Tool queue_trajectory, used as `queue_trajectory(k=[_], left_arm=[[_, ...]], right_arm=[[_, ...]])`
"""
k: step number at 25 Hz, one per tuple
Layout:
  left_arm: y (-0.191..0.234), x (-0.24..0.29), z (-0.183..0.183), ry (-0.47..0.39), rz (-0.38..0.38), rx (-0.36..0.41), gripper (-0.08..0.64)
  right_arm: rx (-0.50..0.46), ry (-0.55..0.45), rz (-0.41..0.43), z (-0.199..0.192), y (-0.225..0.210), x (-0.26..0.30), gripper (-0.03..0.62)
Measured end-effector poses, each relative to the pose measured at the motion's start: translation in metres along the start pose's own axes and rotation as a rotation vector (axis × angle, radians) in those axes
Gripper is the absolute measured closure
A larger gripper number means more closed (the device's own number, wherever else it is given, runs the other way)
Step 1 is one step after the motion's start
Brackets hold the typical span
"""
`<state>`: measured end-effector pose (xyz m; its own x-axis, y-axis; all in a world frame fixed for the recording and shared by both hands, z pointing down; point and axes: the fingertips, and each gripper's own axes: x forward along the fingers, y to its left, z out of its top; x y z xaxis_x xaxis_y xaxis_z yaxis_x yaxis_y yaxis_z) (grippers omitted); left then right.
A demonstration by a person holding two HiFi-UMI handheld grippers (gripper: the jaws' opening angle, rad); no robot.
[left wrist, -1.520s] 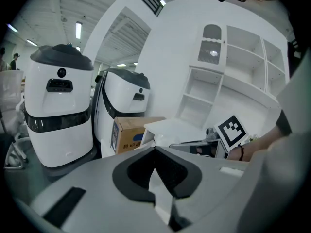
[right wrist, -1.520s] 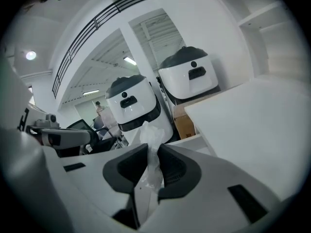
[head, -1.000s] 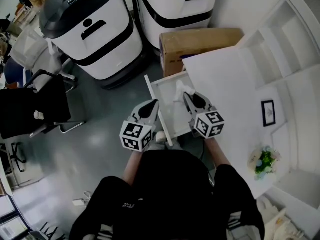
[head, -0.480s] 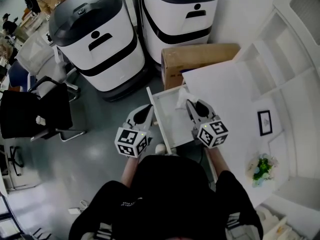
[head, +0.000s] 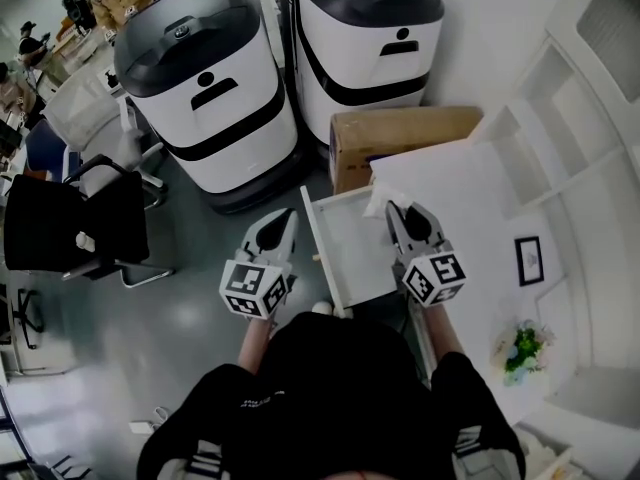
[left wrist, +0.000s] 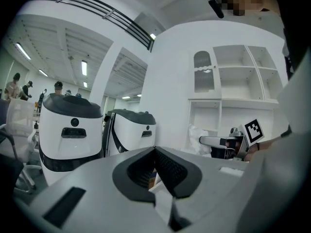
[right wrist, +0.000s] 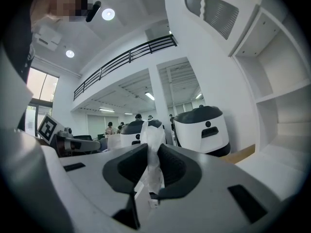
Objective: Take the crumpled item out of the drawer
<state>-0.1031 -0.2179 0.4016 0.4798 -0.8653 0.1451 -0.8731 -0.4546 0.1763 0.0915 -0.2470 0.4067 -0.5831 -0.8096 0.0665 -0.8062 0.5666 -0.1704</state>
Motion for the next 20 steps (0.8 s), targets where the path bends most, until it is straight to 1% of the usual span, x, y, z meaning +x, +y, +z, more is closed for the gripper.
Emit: queue_trajectory(k=[3, 7, 11, 20], left_arm=[[0.007, -0.005, 0.01, -0.026, 0.02, 0.007, 0.563], [0.016, -0.012, 0.021, -0.054, 0.049, 0.009, 0.563], [0.02, -0.014, 0.022, -0.057, 0.061, 0.02, 0.563], [0.022, -0.016, 0.028, -0.071, 0.08, 0.029, 0.563]], right_arm=[[-0.023, -0.031, -0.011, 0.013, -0.001, 0.0, 0.535], [-0.028, -0.065, -0.027, 0.027, -0.004, -0.002, 0.538], [-0.038, -0.078, -0.056, 0.03, -0.009, -0.004, 0.541], [-0.056, -0.091, -0.08, 0.036, -0.014, -0.01, 0.543]])
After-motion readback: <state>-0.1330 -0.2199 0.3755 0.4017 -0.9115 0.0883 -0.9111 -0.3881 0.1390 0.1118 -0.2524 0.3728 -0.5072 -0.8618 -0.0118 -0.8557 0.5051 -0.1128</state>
